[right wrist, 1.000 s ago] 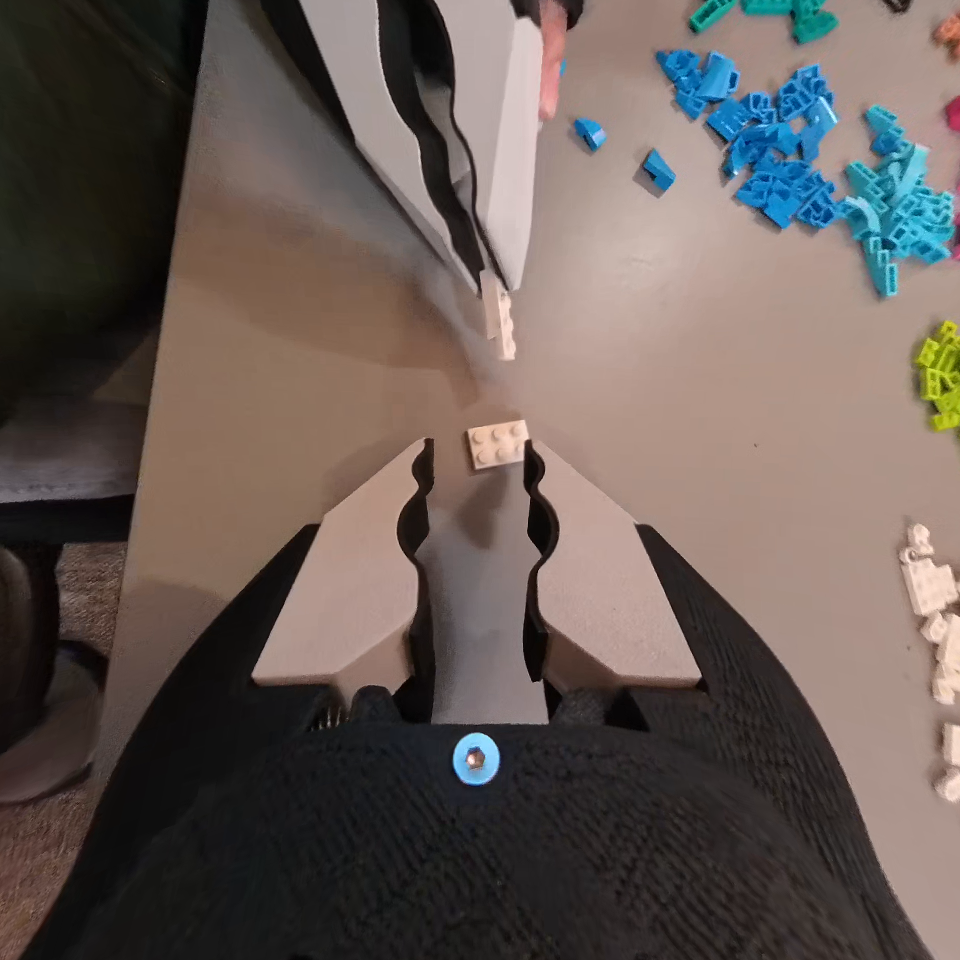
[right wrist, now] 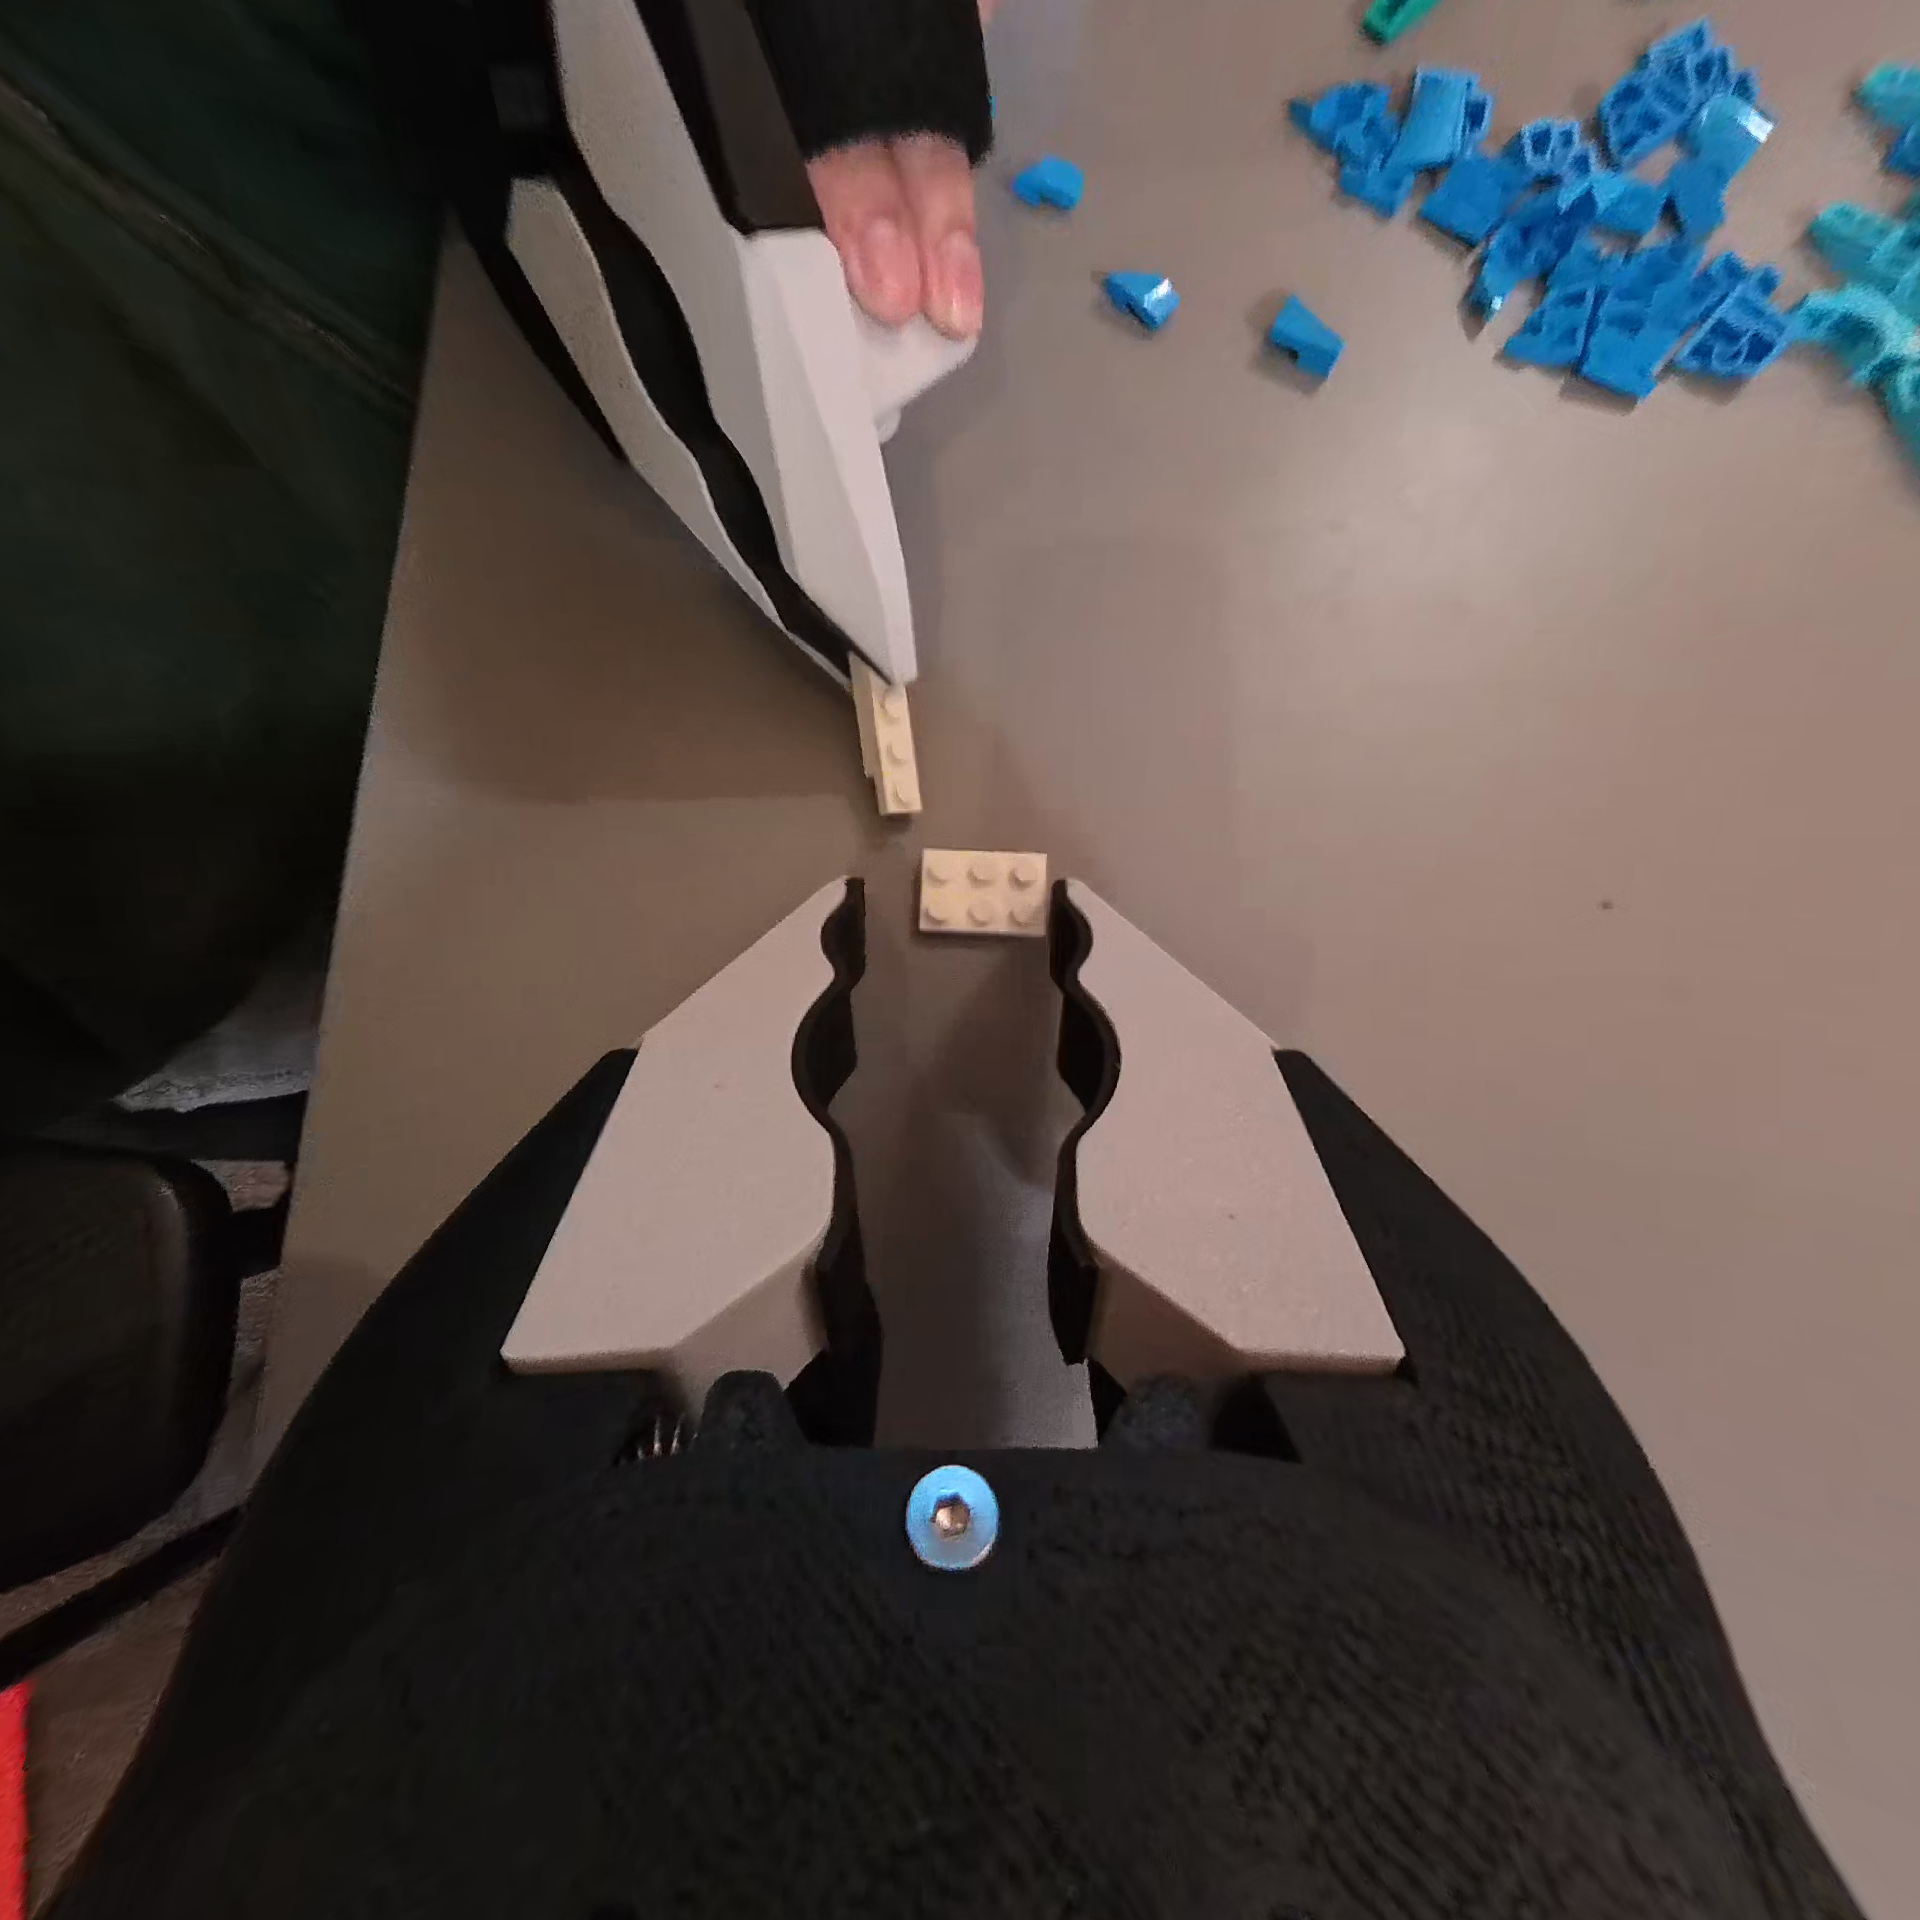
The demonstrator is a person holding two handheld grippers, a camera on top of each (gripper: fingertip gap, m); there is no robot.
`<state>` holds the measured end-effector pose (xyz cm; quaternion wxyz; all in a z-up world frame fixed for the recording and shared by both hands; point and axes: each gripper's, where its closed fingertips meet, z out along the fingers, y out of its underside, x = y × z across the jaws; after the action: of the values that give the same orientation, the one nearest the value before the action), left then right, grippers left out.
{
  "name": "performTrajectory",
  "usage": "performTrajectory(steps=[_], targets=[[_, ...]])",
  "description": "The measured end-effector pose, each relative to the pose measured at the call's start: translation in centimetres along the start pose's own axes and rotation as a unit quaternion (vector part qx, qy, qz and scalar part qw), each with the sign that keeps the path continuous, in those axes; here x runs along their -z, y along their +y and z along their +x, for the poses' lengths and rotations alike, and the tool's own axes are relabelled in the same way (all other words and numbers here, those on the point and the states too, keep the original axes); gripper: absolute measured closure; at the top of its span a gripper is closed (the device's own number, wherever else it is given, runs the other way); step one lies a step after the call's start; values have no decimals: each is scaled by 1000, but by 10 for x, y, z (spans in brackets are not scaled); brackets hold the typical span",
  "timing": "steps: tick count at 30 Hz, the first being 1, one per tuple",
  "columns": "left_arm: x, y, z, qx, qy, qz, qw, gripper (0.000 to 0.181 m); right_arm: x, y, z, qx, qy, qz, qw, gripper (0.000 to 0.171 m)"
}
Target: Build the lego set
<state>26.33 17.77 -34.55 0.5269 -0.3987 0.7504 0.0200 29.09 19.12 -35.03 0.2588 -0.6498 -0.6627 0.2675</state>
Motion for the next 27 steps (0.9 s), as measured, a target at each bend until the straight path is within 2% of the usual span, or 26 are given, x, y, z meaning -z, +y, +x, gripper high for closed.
performTrajectory(steps=[1,3,7,13,27], targets=[[0,0,0,-9,-1,0,1000,176,-2,0,1,-6,-3,2,1000,137],[0,-2,1,-36,-8,0,999,176,-3,-1,5,-21,0,8,1000,147],[-1,-5,2,-92,-20,4,996,176,-2,-3,5,-65,-32,23,997,148],[-3,-8,1,-163,-43,13,986,176,2,-18,-15,-142,-146,105,973,148],[-2,-12,2,-183,-50,24,981,176,-6,-20,-21,-118,-146,83,979,149]])
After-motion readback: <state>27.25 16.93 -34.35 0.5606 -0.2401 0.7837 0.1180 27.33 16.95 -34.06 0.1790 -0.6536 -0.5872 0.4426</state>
